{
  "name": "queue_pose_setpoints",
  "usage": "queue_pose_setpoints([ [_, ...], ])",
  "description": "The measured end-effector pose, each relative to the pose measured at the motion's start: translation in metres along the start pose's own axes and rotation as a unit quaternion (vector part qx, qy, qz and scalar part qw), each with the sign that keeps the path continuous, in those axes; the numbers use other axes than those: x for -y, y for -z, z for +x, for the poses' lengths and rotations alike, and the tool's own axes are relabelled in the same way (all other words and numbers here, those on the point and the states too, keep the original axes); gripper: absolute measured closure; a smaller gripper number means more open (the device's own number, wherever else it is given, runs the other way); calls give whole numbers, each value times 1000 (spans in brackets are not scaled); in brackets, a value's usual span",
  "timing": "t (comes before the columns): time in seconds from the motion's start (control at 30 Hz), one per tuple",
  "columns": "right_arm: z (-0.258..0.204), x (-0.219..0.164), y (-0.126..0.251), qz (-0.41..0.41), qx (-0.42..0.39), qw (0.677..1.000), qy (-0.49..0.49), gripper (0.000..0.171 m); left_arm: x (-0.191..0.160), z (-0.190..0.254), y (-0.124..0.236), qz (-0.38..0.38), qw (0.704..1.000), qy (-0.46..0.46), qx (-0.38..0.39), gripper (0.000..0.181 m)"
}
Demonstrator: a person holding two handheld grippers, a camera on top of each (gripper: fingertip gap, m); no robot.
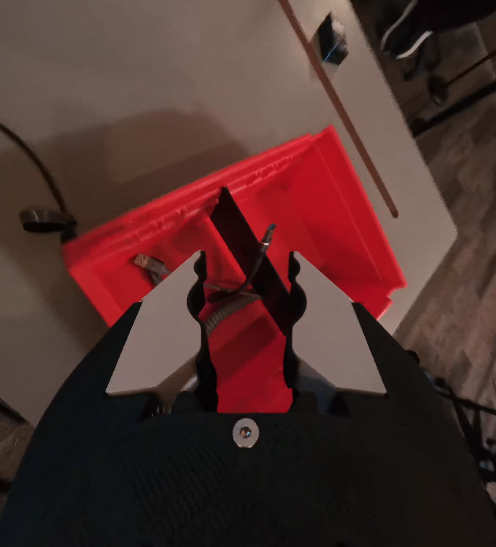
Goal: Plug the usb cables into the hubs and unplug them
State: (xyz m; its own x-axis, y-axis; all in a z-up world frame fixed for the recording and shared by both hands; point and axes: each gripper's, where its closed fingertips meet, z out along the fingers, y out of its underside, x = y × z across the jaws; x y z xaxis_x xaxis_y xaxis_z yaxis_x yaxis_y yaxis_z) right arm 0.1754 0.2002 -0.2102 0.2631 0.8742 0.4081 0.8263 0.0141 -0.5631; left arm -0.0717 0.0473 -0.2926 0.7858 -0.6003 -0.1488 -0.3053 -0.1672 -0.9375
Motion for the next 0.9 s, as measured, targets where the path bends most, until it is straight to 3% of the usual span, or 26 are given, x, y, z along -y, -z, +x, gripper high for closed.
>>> queue_pose_setpoints([
  [0.13,-74,77,8,125,48,989,61,108,-8,2,-4,-27,999,-26,9,173],
  [0.23,-165,113,-15,163,148,967,125,77,-14,6,-8,-48,998,-46,6,173],
  [0.3,-208,123,-35,167,169,955,177,65,-17,6,-9,-63,996,-63,12,173],
  [0.33,-220,130,-42,179,165,950,197,67,-19,5,-10,-72,995,-74,16,173],
  [0.47,-235,160,-52,246,131,932,232,112,-26,8,-11,-99,986,-130,22,173],
  [0.6,-247,165,-61,238,149,923,262,126,-24,23,-13,-91,980,-178,-6,173],
  [0.67,-255,164,-60,234,178,916,274,155,-23,27,-14,-86,978,-192,-10,173],
  [0.77,-250,168,-53,238,191,915,263,162,-8,18,-11,-50,979,-195,28,162],
  [0.9,-198,179,-38,243,138,940,194,163,8,-4,2,-9,990,-113,80,142],
])
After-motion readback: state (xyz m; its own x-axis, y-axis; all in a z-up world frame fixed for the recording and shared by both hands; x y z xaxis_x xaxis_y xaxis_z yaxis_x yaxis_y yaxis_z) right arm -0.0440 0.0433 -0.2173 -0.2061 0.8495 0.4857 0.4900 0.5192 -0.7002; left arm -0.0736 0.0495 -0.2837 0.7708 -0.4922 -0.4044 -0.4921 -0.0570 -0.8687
